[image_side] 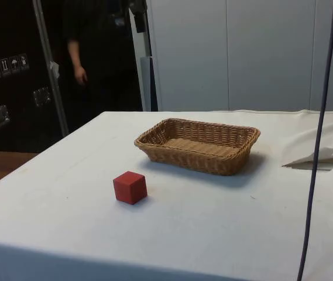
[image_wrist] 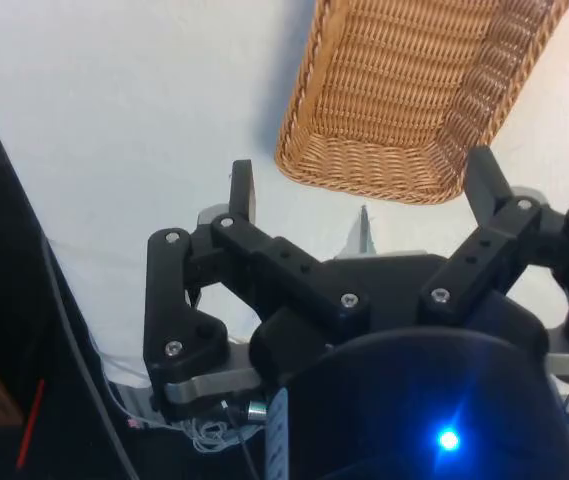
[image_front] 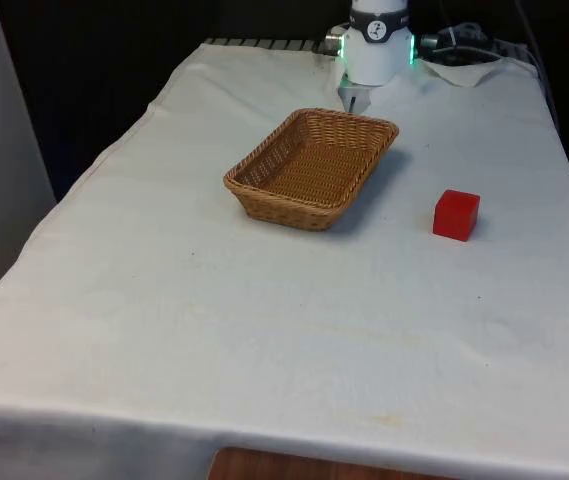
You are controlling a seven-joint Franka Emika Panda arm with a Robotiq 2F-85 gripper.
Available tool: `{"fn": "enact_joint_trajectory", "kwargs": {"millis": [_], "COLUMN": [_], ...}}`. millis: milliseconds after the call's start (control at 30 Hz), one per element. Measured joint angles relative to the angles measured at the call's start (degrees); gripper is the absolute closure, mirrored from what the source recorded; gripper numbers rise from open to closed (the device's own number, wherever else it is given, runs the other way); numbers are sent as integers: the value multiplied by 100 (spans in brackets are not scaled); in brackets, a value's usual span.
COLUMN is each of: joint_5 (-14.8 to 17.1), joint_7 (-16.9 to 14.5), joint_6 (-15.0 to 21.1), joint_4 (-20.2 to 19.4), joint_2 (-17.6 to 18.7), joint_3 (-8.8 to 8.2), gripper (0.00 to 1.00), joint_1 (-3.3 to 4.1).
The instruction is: Pick up the cube and place it into the basket.
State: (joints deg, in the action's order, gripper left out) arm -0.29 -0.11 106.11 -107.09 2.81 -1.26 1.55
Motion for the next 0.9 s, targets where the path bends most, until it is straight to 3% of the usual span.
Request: {"fn": "enact_joint_trajectory", "kwargs": {"millis": [333,900], "joint_5": [-17,-344], "joint_7": [246,848], "joint_6": [92,527], "joint_4": [-6,-120], "joint_2": [40,97], "joint_3": [195,516], "gripper": [0,0], "joint_1": [40,86]}}
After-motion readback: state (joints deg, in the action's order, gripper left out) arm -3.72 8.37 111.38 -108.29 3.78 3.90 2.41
